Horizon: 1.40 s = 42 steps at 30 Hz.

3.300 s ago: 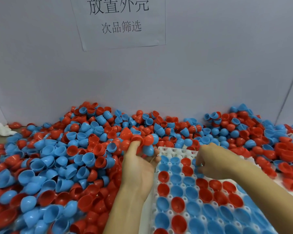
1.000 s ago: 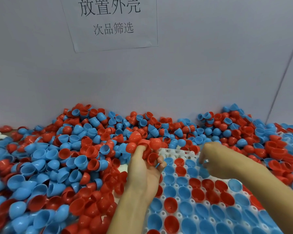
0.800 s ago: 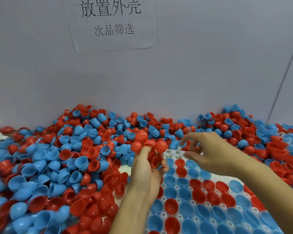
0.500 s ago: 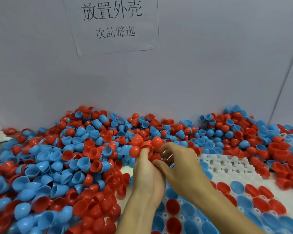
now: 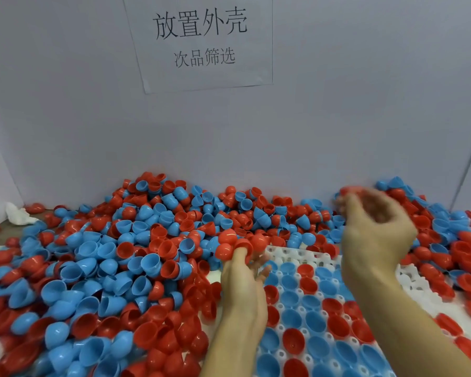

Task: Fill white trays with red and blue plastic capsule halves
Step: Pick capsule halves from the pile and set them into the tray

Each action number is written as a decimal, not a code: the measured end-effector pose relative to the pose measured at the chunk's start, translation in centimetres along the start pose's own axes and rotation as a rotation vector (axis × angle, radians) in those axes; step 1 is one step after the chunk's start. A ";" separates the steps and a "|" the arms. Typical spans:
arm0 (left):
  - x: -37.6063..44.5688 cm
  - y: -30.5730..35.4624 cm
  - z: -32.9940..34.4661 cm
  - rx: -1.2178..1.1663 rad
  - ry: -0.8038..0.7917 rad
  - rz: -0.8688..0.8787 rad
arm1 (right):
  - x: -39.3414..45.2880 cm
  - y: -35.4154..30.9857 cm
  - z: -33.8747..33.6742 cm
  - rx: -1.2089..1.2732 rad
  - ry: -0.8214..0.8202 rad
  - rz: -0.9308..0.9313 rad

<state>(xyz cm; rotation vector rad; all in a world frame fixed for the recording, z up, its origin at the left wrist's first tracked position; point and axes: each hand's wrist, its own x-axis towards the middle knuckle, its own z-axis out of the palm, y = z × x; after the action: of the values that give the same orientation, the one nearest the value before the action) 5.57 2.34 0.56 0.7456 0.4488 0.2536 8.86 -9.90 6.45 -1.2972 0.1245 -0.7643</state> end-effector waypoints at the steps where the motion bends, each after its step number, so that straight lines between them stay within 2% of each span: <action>1: -0.2 -0.3 0.0 0.034 -0.020 -0.011 | 0.8 -0.9 1.2 0.127 -0.025 -0.002; 2: -0.4 -0.4 0.0 0.065 -0.051 -0.031 | 1.1 -1.8 2.6 0.152 -0.199 -0.011; 3: -0.7 -0.5 0.1 0.085 -0.085 -0.057 | 1.1 -2.5 4.0 0.030 -0.498 -0.022; 4: -0.8 -0.5 0.0 0.090 -0.111 -0.083 | 0.8 -2.7 5.0 -0.190 -0.813 -0.044; 5: -0.9 -0.5 0.0 0.083 -0.125 -0.101 | 0.6 -2.5 5.4 -0.401 -1.029 -0.098; 6: -0.7 -0.4 -0.1 0.071 -0.128 -0.108 | 0.6 -2.1 5.3 -0.523 -1.094 -0.152; 9: -0.4 0.0 -0.1 0.076 -0.138 -0.056 | 1.1 -1.1 2.9 -0.593 -0.954 -0.154; 10: -0.3 0.0 -0.1 0.115 -0.156 -0.027 | 1.3 -0.6 1.9 -0.634 -0.960 -0.145; 12: -0.2 -0.1 -0.1 0.236 -0.206 0.032 | 1.3 0.3 0.5 -0.651 -1.045 -0.075; 14: -0.3 -0.3 -0.2 0.330 -0.265 0.071 | 1.0 0.6 -0.1 -0.574 -1.145 0.009; 16: -0.3 -0.2 -0.3 0.359 -0.310 0.081 | 0.6 0.5 -0.2 -0.479 -1.175 0.053; 19: -0.5 0.1 -0.4 0.315 -0.386 0.076 | 0.3 1.0 -0.2 -0.353 -1.031 0.082; 21: -0.7 0.3 -0.3 0.194 -0.415 0.032 | 0.1 1.4 -0.3 -0.224 -0.878 0.198; 24: -0.7 0.6 -0.3 0.001 -0.356 -0.059 | 0.4 1.5 -0.8 -0.064 -0.789 0.326; 26: -0.4 0.6 -0.5 -0.079 -0.262 -0.103 | 0.5 1.6 -1.4 -0.187 -0.826 0.176; 31: 0.1 0.1 -0.3 -0.176 -0.111 -0.106 | -1.0 1.5 -1.8 -0.566 -1.087 -0.331; 33: 0.1 0.0 -0.1 -0.200 -0.074 -0.076 | -2.0 1.7 -1.8 -0.639 -1.145 -0.440; 36: 0.1 0.1 0.3 -0.199 0.022 0.016 | -2.9 1.9 -1.8 -0.602 -1.135 -0.409; 39: -0.4 -0.1 1.0 -0.155 0.095 0.078 | -3.6 2.5 -1.7 -0.575 -1.032 -0.346; 42: -0.8 -0.8 1.6 -0.124 0.087 0.112 | -4.4 3.3 -1.4 -0.492 -0.896 -0.239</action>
<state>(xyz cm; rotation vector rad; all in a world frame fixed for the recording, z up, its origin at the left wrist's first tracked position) 5.65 0.55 1.30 0.6401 0.4701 0.4161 6.28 -8.32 1.67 -2.0413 -0.6061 -0.2882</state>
